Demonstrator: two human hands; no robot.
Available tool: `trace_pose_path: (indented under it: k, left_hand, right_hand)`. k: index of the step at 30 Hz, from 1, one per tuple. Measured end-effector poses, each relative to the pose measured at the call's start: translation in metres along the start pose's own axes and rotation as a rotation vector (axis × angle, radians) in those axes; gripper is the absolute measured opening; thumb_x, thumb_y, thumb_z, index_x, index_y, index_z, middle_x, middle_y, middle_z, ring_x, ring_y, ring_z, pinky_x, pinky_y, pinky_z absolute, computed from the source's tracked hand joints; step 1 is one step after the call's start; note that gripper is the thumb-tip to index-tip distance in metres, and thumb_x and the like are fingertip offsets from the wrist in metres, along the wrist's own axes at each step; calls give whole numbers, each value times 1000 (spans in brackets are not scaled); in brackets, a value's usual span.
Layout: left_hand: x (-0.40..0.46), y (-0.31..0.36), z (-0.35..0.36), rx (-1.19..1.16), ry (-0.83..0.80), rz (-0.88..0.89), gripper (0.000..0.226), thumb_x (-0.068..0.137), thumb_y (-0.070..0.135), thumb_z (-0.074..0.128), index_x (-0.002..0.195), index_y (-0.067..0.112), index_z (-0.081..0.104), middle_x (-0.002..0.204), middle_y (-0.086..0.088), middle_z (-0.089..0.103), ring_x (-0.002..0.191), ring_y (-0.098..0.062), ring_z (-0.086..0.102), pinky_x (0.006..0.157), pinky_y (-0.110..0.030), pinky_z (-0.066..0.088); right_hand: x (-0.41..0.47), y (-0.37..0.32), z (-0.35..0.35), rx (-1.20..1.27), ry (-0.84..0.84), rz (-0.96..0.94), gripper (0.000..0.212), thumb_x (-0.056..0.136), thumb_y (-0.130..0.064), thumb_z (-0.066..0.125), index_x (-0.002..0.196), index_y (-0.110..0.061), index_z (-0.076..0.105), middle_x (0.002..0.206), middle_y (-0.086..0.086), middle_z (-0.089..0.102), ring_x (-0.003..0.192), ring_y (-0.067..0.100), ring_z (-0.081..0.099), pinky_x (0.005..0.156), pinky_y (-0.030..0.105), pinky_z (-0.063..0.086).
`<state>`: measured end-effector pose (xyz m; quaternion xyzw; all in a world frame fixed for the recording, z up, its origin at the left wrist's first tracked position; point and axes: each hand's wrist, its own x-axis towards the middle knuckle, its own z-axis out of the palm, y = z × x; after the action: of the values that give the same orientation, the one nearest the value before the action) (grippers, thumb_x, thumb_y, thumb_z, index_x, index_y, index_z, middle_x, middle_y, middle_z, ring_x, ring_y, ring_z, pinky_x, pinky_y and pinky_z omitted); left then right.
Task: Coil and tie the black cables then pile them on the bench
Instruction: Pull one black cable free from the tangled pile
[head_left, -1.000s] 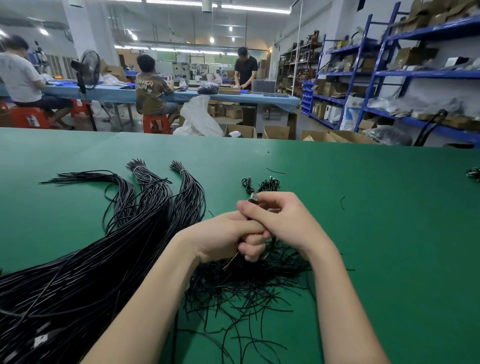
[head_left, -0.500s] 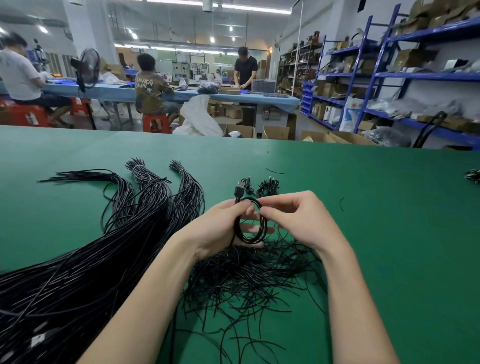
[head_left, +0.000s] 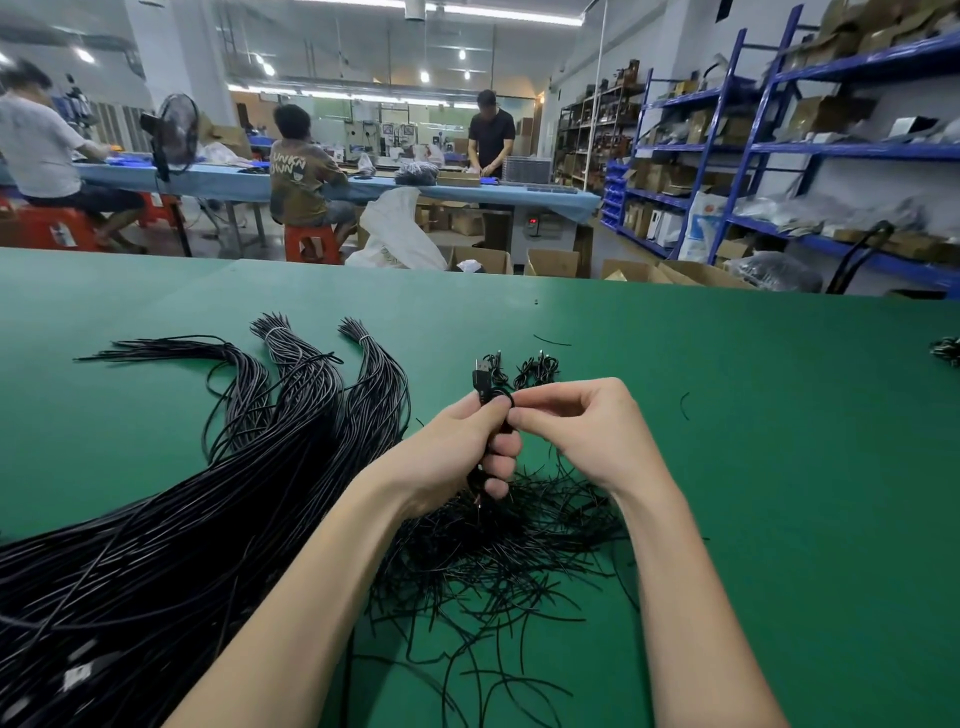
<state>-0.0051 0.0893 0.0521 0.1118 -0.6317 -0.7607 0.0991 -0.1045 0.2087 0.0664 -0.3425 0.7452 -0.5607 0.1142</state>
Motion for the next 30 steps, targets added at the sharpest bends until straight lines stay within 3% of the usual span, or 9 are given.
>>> trace_pose_path:
  k: [3,5,6,8,11,16,22,27,30]
  left_hand:
    - [0,-1,1,91,63,20,27,111,28,34,96,16,53,58,10,37,49,-9,33,45,-21,36]
    - [2,-3,2,21,97,23,26,110,25,36,89,16,47,58,8,39,49,-9,34,45,-21,38]
    - [3,-3,1,-46,116,31,25,110,23,37,88,15,47,59,7,38,50,-10,33,45,-22,38]
    - [6,-3,-2,-153,174,69,23,109,18,39,91,11,50,58,6,37,51,-10,33,45,-22,37]
    - [10,-6,-1,-233,247,123,20,108,16,40,91,12,49,58,6,35,51,-10,31,46,-22,36]
    - [13,-7,0,-238,295,166,19,109,16,38,90,14,43,56,9,33,48,-9,29,44,-21,36]
    - [13,-5,-3,-249,297,172,18,109,17,38,91,13,42,54,10,33,47,-9,28,44,-23,36]
    - [13,-5,-7,-230,237,179,24,110,17,34,87,15,41,54,10,28,46,-8,25,43,-21,34]
    - [12,-10,-8,-23,211,173,24,110,21,36,87,16,42,60,7,34,50,-10,32,47,-24,41]
  right_hand:
    - [-1,-5,1,36,-33,47,6,88,-19,77,88,-23,82,79,-4,79,70,10,68,64,24,53]
    - [-2,-8,-2,41,-44,96,8,89,-26,77,88,-19,80,81,1,79,73,16,72,67,30,60]
    - [-2,-9,-5,-2,-69,123,18,86,-35,79,87,-17,79,80,2,79,73,17,73,70,33,63]
    - [-5,-10,-9,-153,-234,190,39,78,-53,81,81,-14,80,78,3,79,67,12,71,66,29,61]
    - [-10,-9,-1,-260,-461,267,33,80,-45,83,74,-12,80,77,4,79,60,7,65,53,16,48]
    - [-10,-3,17,-127,-398,272,15,86,-13,78,74,-3,78,70,8,76,52,7,59,48,14,45]
    - [-10,1,14,-147,-541,265,13,86,-7,79,75,1,78,68,9,73,51,6,58,52,14,48]
    - [-11,3,7,-191,-581,277,15,87,-13,80,73,-8,79,72,6,76,54,6,60,54,15,50]
    - [-10,0,1,-217,-449,239,25,83,-40,82,82,-15,81,79,2,79,62,7,66,59,19,53]
